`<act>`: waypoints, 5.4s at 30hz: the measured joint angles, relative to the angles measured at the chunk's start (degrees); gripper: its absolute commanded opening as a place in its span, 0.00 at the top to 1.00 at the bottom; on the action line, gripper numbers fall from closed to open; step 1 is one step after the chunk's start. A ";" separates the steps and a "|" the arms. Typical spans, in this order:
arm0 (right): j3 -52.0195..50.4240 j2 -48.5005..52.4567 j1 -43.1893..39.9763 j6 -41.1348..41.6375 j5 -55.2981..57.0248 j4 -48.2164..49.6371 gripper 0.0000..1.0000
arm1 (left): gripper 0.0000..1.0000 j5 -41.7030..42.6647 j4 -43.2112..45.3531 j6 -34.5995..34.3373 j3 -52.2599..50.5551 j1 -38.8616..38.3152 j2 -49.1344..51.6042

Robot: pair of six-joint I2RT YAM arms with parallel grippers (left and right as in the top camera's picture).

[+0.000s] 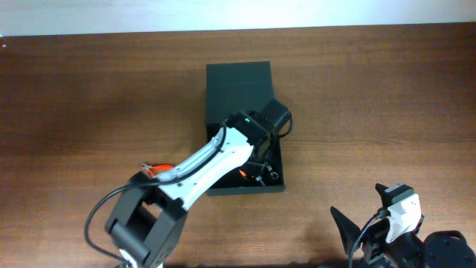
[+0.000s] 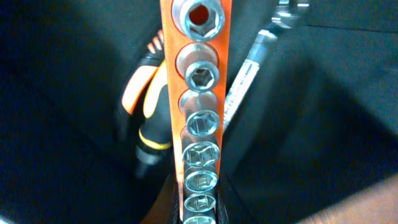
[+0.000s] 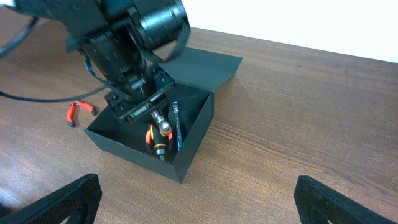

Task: Pack container
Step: 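Lift the orange socket strip with left gripper into the green box, release, then move left gripper back to red-black cutting pliers and grasp them, then carry the cutting pliers with left gripper into the box and release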

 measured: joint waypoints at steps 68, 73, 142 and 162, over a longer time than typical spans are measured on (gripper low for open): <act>-0.02 0.00 0.00 0.02 0.00 0.00 0.01 | 0.03 -13.66 -19.93 10.60 -15.37 35.93 -24.35; -0.02 0.00 0.00 0.04 0.00 0.02 0.01 | 0.03 -10.38 -11.04 16.79 -15.56 38.53 -16.96; -0.02 0.00 0.00 0.02 0.00 0.00 0.01 | 0.98 2.21 3.34 28.41 -15.54 33.86 -15.21; -0.02 0.00 0.00 0.07 0.00 0.00 0.01 | 0.98 -2.82 3.34 16.92 -3.69 6.69 -20.28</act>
